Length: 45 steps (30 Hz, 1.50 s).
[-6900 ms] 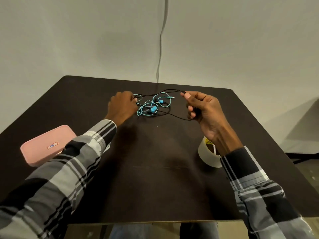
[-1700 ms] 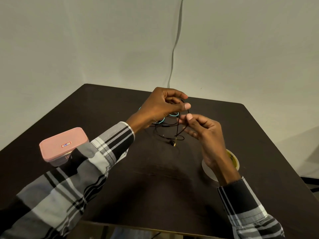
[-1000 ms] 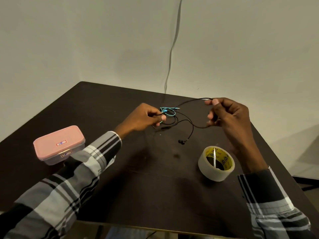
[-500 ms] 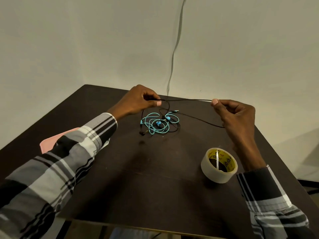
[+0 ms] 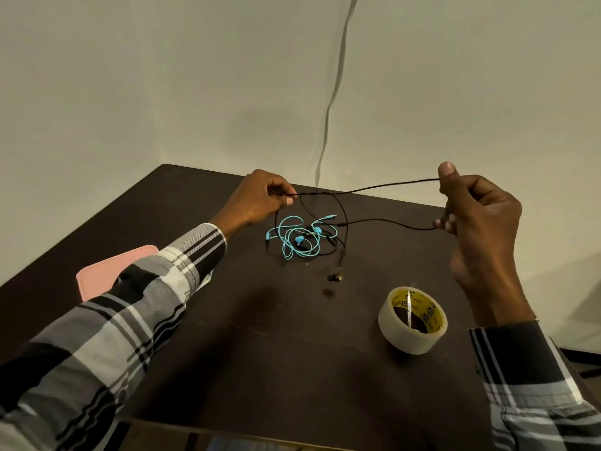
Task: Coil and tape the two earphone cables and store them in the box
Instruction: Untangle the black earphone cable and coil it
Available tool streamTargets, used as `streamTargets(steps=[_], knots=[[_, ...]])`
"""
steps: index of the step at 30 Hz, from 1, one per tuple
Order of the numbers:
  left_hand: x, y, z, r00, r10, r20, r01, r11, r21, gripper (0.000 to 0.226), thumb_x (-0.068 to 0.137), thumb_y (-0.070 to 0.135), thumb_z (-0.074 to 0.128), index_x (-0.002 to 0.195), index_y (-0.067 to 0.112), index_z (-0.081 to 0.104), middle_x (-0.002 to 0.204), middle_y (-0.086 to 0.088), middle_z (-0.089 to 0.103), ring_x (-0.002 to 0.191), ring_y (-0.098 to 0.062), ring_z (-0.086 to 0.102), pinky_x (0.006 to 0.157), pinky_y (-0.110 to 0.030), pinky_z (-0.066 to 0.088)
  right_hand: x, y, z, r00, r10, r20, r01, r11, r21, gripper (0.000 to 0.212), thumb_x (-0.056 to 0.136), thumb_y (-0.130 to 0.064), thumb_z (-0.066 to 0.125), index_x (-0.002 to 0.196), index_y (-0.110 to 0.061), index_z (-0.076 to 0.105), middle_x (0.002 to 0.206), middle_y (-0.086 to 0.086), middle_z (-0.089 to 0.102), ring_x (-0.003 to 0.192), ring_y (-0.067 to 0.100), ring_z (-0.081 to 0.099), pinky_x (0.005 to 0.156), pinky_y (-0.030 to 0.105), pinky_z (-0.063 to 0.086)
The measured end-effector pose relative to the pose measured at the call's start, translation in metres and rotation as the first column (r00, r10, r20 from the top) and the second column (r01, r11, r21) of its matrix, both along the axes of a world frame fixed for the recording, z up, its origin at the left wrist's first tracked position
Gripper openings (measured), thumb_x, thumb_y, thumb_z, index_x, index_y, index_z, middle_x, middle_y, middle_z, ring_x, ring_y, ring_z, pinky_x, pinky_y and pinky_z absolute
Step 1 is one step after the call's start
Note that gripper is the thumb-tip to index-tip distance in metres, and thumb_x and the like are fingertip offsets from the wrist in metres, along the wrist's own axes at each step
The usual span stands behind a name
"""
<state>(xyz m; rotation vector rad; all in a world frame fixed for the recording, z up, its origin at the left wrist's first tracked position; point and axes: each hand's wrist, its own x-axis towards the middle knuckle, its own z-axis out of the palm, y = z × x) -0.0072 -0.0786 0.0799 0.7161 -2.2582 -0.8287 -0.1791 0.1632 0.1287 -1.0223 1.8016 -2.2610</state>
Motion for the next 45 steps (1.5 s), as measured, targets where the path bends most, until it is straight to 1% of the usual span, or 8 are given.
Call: streamTargets(steps=[6, 14, 19, 24, 27, 33, 39, 45], knots=[[0.009, 0.0, -0.002, 0.996, -0.086, 0.031, 0.084, 0.993, 0.086, 0.017, 0.088, 0.017, 0.07, 0.105, 0.013, 0.074, 0.098, 0.0, 0.074, 0.091, -0.007, 0.067, 0.082, -0.018, 0.05, -0.004, -0.003, 0.002, 0.996, 0.09, -0.02, -0.088, 0.993, 0.08, 0.019, 0.091, -0.031, 0.07, 0.099, -0.014, 0.072, 0.048, -0.008, 0.046, 0.044, 0.007, 0.039, 0.052, 0.026, 0.051], [0.004, 0.015, 0.015, 0.968, -0.165, -0.189, 0.217, 0.928, 0.303, 0.017, 0.089, 0.016, 0.069, 0.104, 0.01, 0.073, 0.083, -0.004, 0.067, 0.074, -0.006, 0.062, 0.079, -0.027, 0.055, -0.011, -0.016, -0.027, 0.99, 0.065, -0.128, -0.005, 0.909, 0.418, 0.023, 0.091, -0.03, 0.071, 0.106, -0.013, 0.071, 0.066, 0.002, 0.066, 0.049, 0.003, 0.055, 0.048, 0.021, 0.049], [0.002, 0.019, 0.019, 0.967, -0.174, -0.186, 0.225, 0.927, 0.3, 0.016, 0.091, 0.019, 0.067, 0.106, 0.017, 0.072, 0.085, -0.012, 0.066, 0.076, -0.008, 0.065, 0.087, -0.042, 0.056, -0.018, -0.024, -0.037, 0.88, -0.009, -0.475, 0.346, 0.696, 0.629, 0.055, 0.087, -0.045, 0.071, 0.133, -0.018, 0.058, 0.124, 0.005, 0.068, 0.106, 0.02, 0.068, 0.093, 0.039, 0.053], [-0.001, 0.022, 0.023, 0.964, -0.211, -0.165, 0.252, 0.924, 0.288, 0.018, 0.091, 0.022, 0.067, 0.108, 0.02, 0.072, 0.093, -0.012, 0.072, 0.085, -0.011, 0.07, 0.086, -0.045, 0.058, 0.002, -0.044, -0.032, 0.831, 0.153, -0.535, 0.271, 0.728, 0.63, 0.069, 0.085, -0.051, 0.071, 0.143, -0.022, 0.048, 0.15, 0.002, 0.044, 0.135, 0.019, 0.045, 0.104, 0.033, 0.038], [-0.005, 0.025, 0.027, 0.957, -0.244, -0.158, 0.278, 0.926, 0.256, 0.019, 0.089, 0.022, 0.069, 0.108, 0.019, 0.073, 0.097, -0.006, 0.073, 0.092, -0.014, 0.071, 0.082, -0.042, 0.06, 0.02, -0.068, -0.028, 0.842, 0.272, -0.466, 0.091, 0.779, 0.62, 0.067, 0.084, -0.053, 0.07, 0.141, -0.023, 0.051, 0.144, -0.001, 0.053, 0.13, 0.013, 0.051, 0.107, 0.035, 0.043], [-0.006, 0.017, 0.015, 0.964, -0.219, -0.147, 0.245, 0.951, 0.189, 0.019, 0.086, 0.017, 0.073, 0.103, 0.01, 0.073, 0.095, -0.01, 0.073, 0.087, -0.018, 0.071, 0.074, -0.037, 0.062, 0.031, -0.102, -0.017, 0.906, 0.333, -0.262, -0.165, 0.847, 0.506, 0.015, 0.092, -0.027, 0.07, 0.091, -0.012, 0.075, 0.069, 0.003, 0.073, 0.066, 0.012, 0.071, 0.076, 0.044, 0.062], [-0.001, -0.005, -0.029, 0.986, -0.157, 0.054, 0.149, 0.981, 0.123, 0.015, 0.083, 0.019, 0.075, 0.096, 0.012, 0.075, 0.084, 0.006, 0.072, 0.072, 0.0, 0.062, 0.069, -0.019, 0.048, 0.028, -0.091, 0.001, 0.934, 0.313, -0.173, -0.223, 0.888, 0.403, 0.017, 0.097, -0.02, 0.063, 0.089, -0.008, 0.07, 0.067, 0.002, 0.067, 0.057, 0.011, 0.063, 0.049, 0.021, 0.05], [-0.013, -0.021, -0.07, 0.989, -0.047, 0.14, 0.041, 0.998, 0.043, 0.011, 0.081, 0.019, 0.077, 0.092, 0.021, 0.076, 0.091, 0.006, 0.074, 0.087, -0.009, 0.067, 0.086, -0.031, 0.054, 0.019, -0.086, 0.029, 0.958, 0.231, -0.169, -0.185, 0.951, 0.248, 0.021, 0.1, -0.025, 0.058, 0.088, -0.011, 0.069, 0.063, -0.004, 0.065, 0.045, 0.009, 0.05, 0.043, 0.018, 0.035]])
